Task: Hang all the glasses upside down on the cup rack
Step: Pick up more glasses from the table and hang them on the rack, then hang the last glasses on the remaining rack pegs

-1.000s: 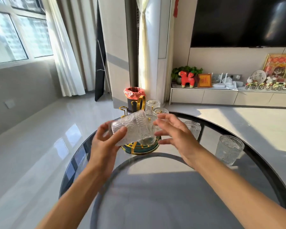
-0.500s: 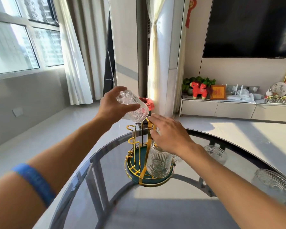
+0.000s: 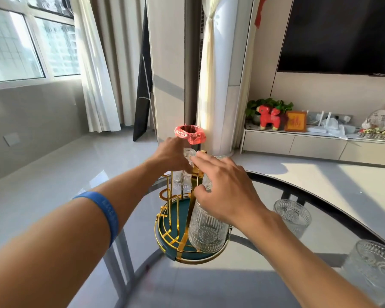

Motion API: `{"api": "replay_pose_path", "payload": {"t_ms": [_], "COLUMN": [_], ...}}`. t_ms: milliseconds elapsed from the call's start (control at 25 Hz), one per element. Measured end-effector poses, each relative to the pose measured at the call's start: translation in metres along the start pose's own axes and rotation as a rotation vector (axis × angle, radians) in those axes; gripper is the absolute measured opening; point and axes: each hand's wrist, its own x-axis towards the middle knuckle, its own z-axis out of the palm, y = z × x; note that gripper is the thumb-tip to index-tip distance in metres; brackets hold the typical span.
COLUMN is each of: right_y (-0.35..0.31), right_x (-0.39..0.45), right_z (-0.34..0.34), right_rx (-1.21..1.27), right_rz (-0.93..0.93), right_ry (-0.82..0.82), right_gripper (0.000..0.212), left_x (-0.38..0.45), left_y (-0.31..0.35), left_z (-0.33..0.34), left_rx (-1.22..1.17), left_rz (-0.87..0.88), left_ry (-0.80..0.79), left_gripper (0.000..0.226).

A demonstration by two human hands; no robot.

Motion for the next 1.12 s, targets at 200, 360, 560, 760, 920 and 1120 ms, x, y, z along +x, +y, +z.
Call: {"api": "replay_pose_path", "payload": {"t_ms": [200, 360, 560, 760, 920, 1120], "right_y": [0.002, 0.001, 0.021, 0.065, 0.091, 0.154], "right_x": [0.004, 0.007, -0.032, -0.160, -0.246, -0.292], "right_z": [0.004, -0.001, -0.017, -0.010, 0.001, -0.006], "right_rx": [-0.003, -0.012, 0.134, 0.324, 0.390, 0.486], "right_rz": [-0.003, -0.017, 0.025, 0.373, 0.690, 1.049], "right_ry": [0.029, 0.010, 0.124, 0.280, 0.373, 0.499], "right_gripper": [0.065, 0.063, 0.053, 0.035, 0.017, 0.049], "left_x": [0.002, -0.007, -0.075, -0.210, -0.260, -0.262], "left_y": [-0.006, 0.006, 0.041, 0.106, 0.136, 0.120], "left_z": [0.006, -0.007, -0.045, 0.009, 0.111, 0.180], "left_rx": [0.116, 0.139, -0.246, -0.470, -0.237, 0.104], "left_rz": [-0.014, -0.046, -0.081, 0.295, 0.317, 0.246], "left_ry": [-0.088, -0.130, 0.352, 0.346, -0.169, -0.291], "left_gripper": [0.053, 0.077, 0.049, 0.023, 0.047, 0.066]}}
